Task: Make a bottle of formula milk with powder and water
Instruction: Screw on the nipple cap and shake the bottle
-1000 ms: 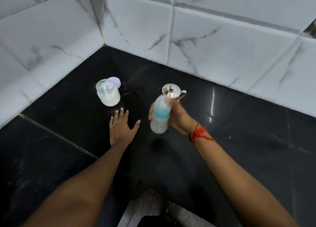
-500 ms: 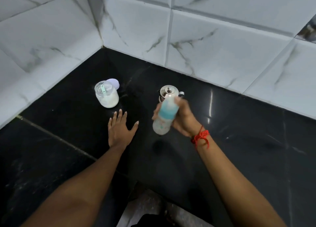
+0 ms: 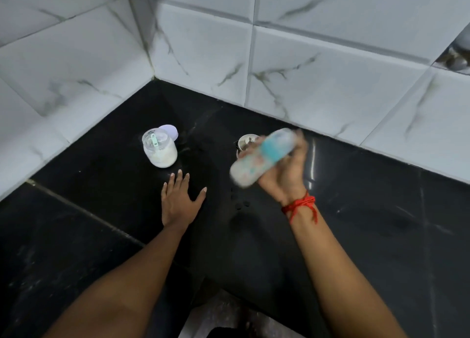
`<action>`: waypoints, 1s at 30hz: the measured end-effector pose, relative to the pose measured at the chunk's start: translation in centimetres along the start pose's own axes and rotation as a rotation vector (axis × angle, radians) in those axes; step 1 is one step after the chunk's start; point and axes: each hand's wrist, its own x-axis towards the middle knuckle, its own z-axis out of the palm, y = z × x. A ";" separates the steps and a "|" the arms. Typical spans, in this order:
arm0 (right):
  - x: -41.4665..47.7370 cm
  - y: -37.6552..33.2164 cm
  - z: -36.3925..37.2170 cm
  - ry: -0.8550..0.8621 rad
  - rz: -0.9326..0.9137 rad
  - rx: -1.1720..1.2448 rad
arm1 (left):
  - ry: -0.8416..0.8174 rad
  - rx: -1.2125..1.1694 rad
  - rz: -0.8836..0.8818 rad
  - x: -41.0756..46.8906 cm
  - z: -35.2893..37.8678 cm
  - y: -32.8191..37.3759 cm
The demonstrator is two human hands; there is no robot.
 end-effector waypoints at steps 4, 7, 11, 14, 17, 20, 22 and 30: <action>-0.4 0.3 -0.6 0.008 -0.055 -0.055 | 0.005 -0.001 -0.007 -0.2 0.0 -0.1; -0.4 0.4 -0.7 -0.008 -0.027 0.050 | 0.001 -0.013 -0.002 0.0 -0.1 0.1; -0.3 0.7 -0.3 0.006 0.017 -0.112 | -0.009 0.003 -0.012 -0.3 -0.1 0.1; -0.4 0.5 0.2 0.004 0.016 -0.028 | -0.020 0.003 -0.013 -0.1 -0.3 0.3; -0.1 0.4 -0.2 0.089 -0.082 -0.039 | -0.009 0.000 -0.020 -0.3 -0.2 0.2; -0.9 1.3 -0.2 -0.047 0.030 -0.072 | -0.017 0.014 -0.010 -0.1 -0.2 0.1; -1.2 0.5 0.0 0.113 -0.082 0.108 | -0.015 0.011 -0.012 -0.1 -0.2 0.4; -1.8 0.7 -0.1 0.107 -0.086 0.139 | -0.007 -0.004 -0.016 -0.3 -0.2 0.3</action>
